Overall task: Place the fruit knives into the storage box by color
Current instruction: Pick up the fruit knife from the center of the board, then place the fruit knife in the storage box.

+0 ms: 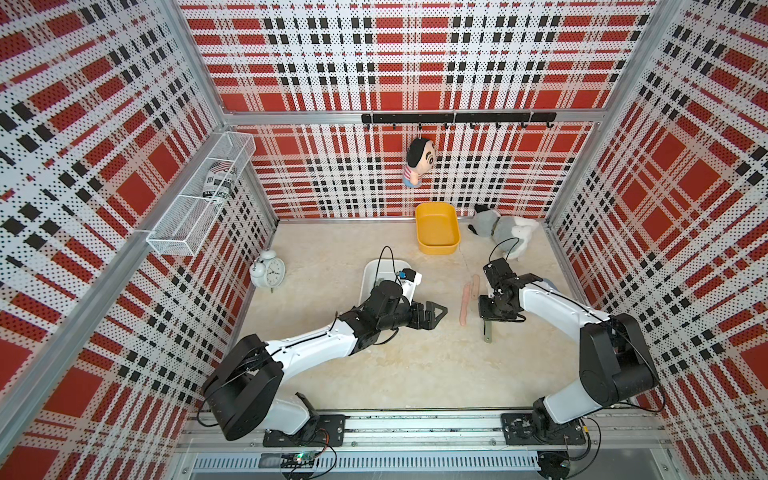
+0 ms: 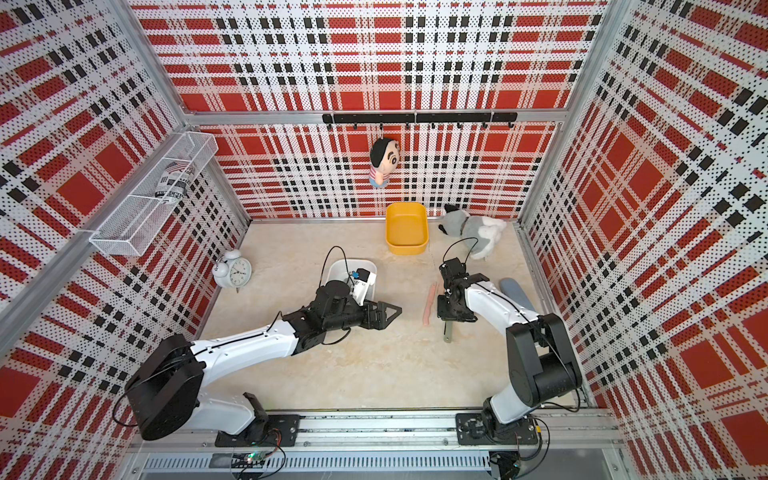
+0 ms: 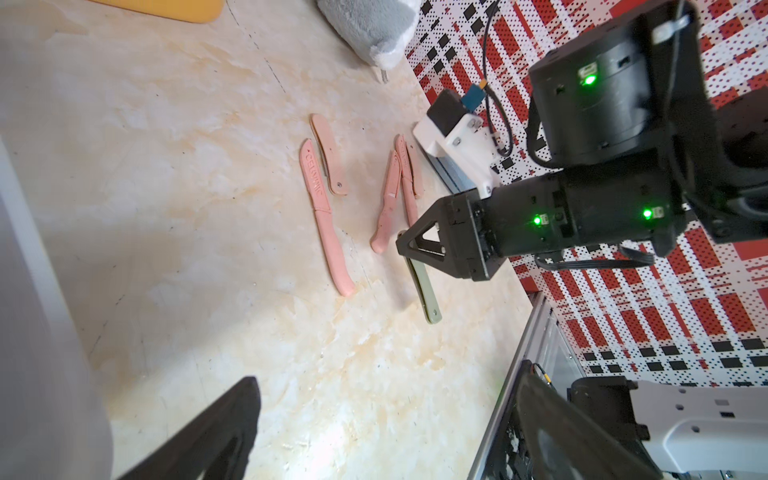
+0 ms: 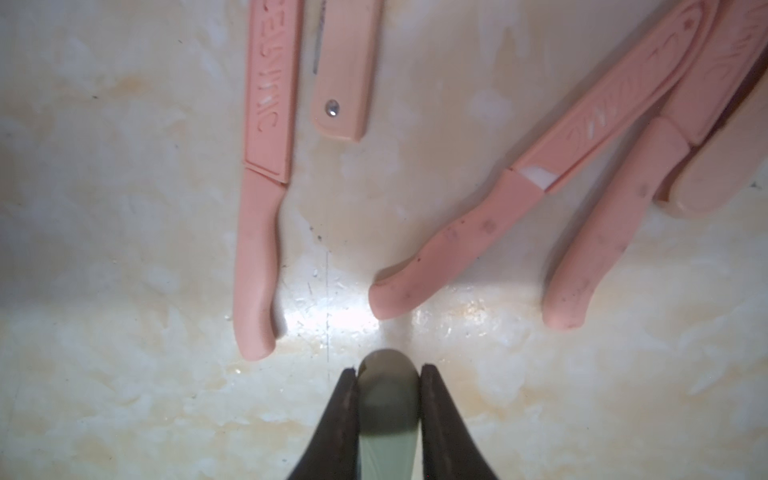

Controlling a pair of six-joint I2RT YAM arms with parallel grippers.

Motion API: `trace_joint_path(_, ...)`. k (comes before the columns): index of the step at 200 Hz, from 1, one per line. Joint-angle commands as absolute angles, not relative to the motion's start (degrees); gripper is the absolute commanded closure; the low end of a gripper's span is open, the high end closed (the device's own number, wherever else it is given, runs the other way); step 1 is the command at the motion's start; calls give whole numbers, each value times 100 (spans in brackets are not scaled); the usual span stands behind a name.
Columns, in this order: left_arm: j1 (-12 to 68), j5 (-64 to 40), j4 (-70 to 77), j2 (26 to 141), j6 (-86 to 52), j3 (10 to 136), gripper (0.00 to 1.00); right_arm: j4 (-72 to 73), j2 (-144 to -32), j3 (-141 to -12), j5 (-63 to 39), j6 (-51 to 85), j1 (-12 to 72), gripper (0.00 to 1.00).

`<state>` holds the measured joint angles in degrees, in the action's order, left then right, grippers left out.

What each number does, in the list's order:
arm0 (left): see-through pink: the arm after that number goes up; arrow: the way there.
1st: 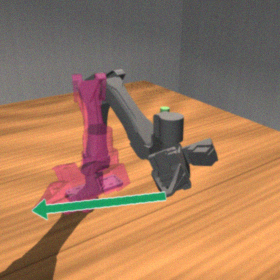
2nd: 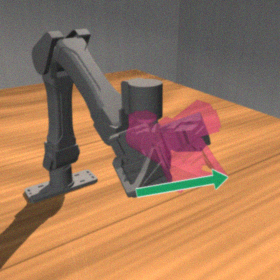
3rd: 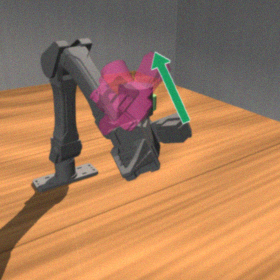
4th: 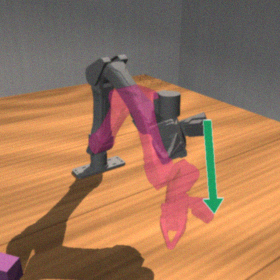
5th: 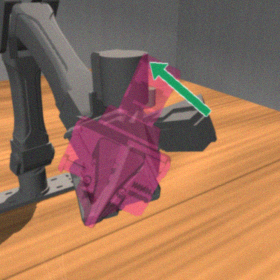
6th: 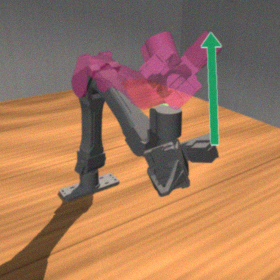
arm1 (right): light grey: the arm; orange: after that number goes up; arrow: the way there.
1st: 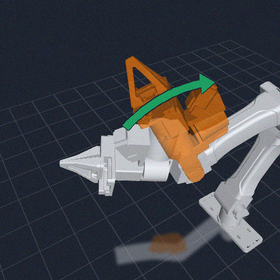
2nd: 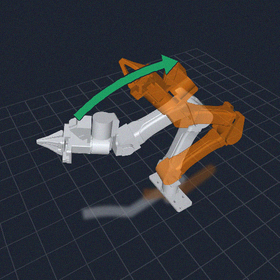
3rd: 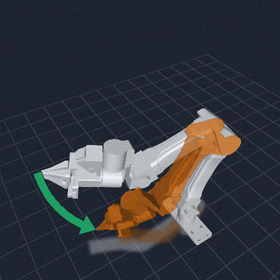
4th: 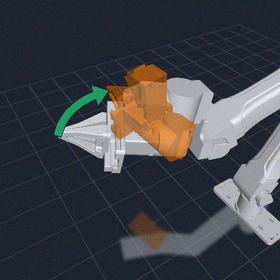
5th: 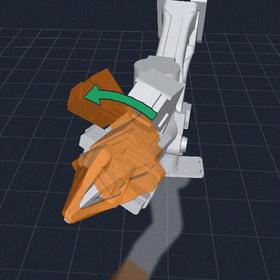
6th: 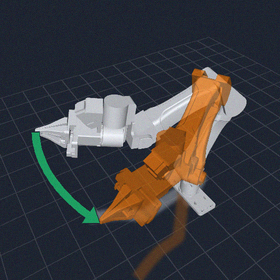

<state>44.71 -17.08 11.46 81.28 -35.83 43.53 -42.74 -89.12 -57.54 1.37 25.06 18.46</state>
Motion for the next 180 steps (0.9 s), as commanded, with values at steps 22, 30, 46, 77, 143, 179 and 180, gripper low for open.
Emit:
trace_joint_path(22,4416,-1614,986,7956,-3472,4235,2,-4524,-8888,-6143,106,2593,2055,78)
trace_joint_path(30,4413,-1611,960,7932,-3472,4226,2,-4560,-8912,-6250,105,2593,2097,78)
trace_joint_path(46,4389,-1578,856,7884,-3455,4232,2,-4616,-8966,-6462,105,2619,2188,78)
trace_joint_path(77,4304,-1397,444,7759,-3343,4322,2,-4711,-9151,-6940,80,2636,2361,78)
trace_joint_path(143,3906,-1117,-269,7214,-3239,4151,2,-4731,-9931,-8195,-15,2725,2881,78)
trace_joint_path(179,3680,-1011,-422,6900,-3320,3898,2,-4527,-10459,-8925,-153,2897,3292,78)
trace_joint_path(180,3673,-1011,-422,6895,-3330,3887,2,-4522,-10481,-8949,-155,2899,3303,78)
